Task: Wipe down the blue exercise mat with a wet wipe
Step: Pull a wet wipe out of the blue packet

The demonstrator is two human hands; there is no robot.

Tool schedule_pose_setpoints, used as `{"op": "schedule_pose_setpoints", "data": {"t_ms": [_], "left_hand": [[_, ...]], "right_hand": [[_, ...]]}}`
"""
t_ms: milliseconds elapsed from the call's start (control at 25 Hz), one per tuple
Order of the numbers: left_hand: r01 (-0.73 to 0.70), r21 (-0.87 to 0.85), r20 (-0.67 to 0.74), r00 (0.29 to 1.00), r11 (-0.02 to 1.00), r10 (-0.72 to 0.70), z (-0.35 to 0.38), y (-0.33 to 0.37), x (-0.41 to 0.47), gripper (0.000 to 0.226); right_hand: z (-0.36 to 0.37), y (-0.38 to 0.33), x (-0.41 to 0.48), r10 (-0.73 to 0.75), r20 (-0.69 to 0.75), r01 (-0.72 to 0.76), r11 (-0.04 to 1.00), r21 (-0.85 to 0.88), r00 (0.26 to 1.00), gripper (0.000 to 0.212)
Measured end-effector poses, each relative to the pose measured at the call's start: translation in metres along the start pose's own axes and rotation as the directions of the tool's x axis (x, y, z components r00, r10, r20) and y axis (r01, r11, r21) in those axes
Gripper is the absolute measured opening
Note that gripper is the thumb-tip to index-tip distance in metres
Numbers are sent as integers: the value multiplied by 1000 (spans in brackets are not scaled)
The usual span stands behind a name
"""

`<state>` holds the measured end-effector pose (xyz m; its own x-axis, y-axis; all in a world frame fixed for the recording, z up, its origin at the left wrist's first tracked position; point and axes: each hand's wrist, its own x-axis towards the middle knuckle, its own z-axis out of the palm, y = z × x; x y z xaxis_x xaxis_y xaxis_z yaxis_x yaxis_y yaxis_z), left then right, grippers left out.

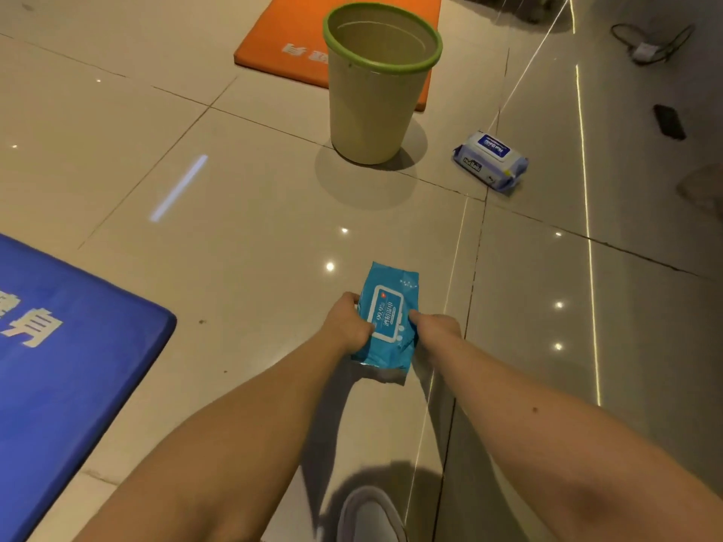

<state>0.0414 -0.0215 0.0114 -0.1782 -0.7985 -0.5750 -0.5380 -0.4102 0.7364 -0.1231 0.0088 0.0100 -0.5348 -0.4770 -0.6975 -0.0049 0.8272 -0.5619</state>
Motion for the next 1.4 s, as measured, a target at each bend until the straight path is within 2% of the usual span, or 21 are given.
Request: {"op": "schedule_pose_setpoints", "data": {"t_ms": [80,160,320,400,520,600,640,760,840,920,1080,1240,1400], "left_hand": [[3,-36,-31,999,999,-5,-39,-4,-12,56],[3,-36,-93,996,999,-6,-84,-13,-33,56],[34,-53,-216,975,998,-45,-153,-43,-82,52],[57,-74,-247,966,996,-74,-177,-58,-107,51],[56,-76,-332,940,996,-78,-216,-76,-153,69],[14,-50,-429,903,999,-34,-242,-78,-190,86],[-15,-11,-483,876,1000,7,-254,-76,-212,87],[-32,210,-534,833,977,142,-284,-69,-272,62],[18,285,-521,842,958,139,-302,-67,-317,50],[49,259,-516,851,965,95,-315,-71,-355,43],[-37,134,-482,871,990,98,-308,-87,-415,30],[-96,-70,-479,876,993,51,-298,-110,-430,28],[-135,-198,-490,871,971,21,-301,-117,-426,26]], "right_hand": [[19,-21,-14,-71,74,74,996,-43,995,25],[50,-37,-36,-121,195,127,992,-15,973,23],[107,-49,-92,-193,384,205,979,9,903,22],[125,-54,-125,-225,435,231,972,39,872,24],[145,-64,-189,-250,507,254,965,62,825,21],[154,-73,-233,-282,570,297,952,68,772,18],[158,-77,-256,-297,598,324,944,65,745,17],[161,-86,-321,-342,641,385,920,78,687,14],[160,-86,-363,-374,660,442,894,71,652,12],[159,-78,-394,-383,684,476,878,60,621,14],[159,-46,-431,-381,736,512,857,54,559,18],[161,-32,-450,-399,755,588,809,22,520,21],[164,-30,-463,-422,742,626,780,3,521,24]]}}
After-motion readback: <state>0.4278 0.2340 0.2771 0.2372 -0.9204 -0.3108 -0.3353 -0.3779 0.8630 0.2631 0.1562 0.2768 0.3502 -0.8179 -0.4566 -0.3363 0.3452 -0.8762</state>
